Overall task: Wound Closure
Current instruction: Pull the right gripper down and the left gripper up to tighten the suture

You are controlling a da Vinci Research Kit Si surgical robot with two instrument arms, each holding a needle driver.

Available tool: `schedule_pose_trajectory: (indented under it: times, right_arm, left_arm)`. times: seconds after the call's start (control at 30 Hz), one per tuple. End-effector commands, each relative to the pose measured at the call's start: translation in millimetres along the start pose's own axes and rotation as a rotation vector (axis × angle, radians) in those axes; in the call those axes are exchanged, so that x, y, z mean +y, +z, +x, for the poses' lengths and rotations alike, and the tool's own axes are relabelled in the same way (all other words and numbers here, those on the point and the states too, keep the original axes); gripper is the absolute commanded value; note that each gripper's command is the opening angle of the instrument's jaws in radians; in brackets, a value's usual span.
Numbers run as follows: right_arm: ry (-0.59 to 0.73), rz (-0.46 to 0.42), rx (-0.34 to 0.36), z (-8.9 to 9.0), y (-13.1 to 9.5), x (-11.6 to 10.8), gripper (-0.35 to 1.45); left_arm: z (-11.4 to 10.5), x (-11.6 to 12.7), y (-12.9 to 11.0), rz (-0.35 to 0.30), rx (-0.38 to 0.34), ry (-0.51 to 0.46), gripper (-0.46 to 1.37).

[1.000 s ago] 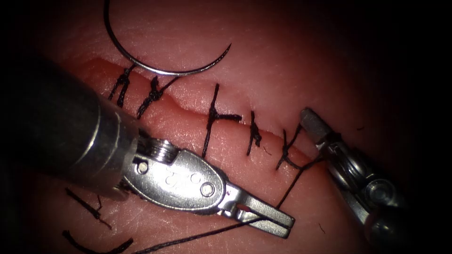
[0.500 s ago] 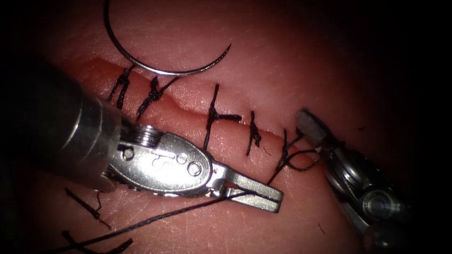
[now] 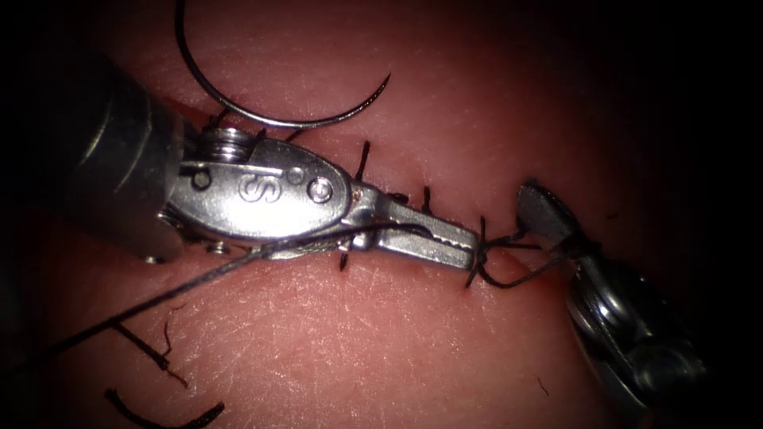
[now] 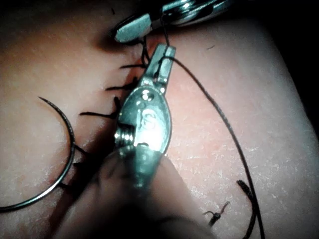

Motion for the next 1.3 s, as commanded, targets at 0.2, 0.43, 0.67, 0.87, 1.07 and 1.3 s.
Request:
schedule_pose_trajectory:
  times: [0.2, 0.43, 0.67, 0.87, 1.07, 1.3]
  right_arm:
    - [-0.027, 0.066, -0.037, -0.2, -0.3, -0.1, -0.35]
    - [-0.080, 0.133, -0.062, -0.6, -0.9, -0.7, -0.35]
    - [-0.180, 0.229, -0.042, -1.5, -1.7, -0.4, -0.35]
    - [-0.222, 0.266, -0.057, -2.0, -2.3, -0.5, -0.35]
    - [-0.316, 0.300, -0.055, -2.4, -2.9, -0.5, -0.35]
    - [-0.393, 0.434, -0.071, -2.7, -3.7, -0.7, -0.35]
  left_arm:
    - [0.0, -3.5, -0.2, 0.010, -0.005, -0.015, -0.35]
    - [-1.3, -8.1, 0.3, 0.018, -0.023, -0.016, -0.35]
    - [-1.3, -13.7, 0.9, 0.025, -0.025, -0.023, -0.35]
    - [-0.6, -18.3, 1.1, 0.040, -0.024, -0.011, -0.35]
    - [0.0, -21.7, 1.3, 0.054, -0.005, 0.005, -0.35]
    - [1.2, -25.8, 2.0, 0.072, 0.013, 0.027, -0.35]
